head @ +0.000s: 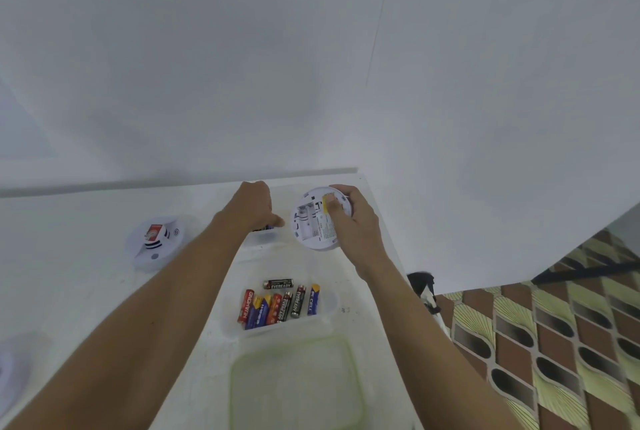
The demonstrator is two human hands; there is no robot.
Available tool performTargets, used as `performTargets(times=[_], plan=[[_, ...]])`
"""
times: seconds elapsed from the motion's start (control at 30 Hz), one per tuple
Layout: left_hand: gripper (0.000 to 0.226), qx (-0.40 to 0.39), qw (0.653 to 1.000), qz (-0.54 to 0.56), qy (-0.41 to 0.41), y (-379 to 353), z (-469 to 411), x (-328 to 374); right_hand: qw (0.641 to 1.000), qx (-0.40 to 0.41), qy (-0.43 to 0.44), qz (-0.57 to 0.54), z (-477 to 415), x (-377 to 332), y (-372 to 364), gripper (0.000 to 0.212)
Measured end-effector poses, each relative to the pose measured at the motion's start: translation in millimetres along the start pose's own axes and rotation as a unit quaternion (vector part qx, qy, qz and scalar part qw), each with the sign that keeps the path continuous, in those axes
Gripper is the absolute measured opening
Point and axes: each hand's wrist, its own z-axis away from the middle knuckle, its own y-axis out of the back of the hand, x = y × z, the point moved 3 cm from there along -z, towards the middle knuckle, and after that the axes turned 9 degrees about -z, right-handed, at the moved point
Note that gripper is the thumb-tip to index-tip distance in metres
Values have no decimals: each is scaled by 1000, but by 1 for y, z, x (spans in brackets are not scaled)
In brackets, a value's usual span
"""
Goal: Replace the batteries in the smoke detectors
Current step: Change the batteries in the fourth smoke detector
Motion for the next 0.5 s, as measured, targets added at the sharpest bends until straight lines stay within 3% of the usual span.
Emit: performTargets(times=[0.3, 0.4, 0.5], plan=[[21, -19, 998, -51, -9, -10, -8, 7, 1000, 15, 0, 9, -11, 6, 3, 20], [15, 14, 998, 59, -16, -5, -5, 5, 1000, 26, -3, 9, -12, 6, 6, 19], [10, 111, 963, 243, -18, 5, 6, 9, 999, 43, -5, 0, -13, 7, 8, 17]])
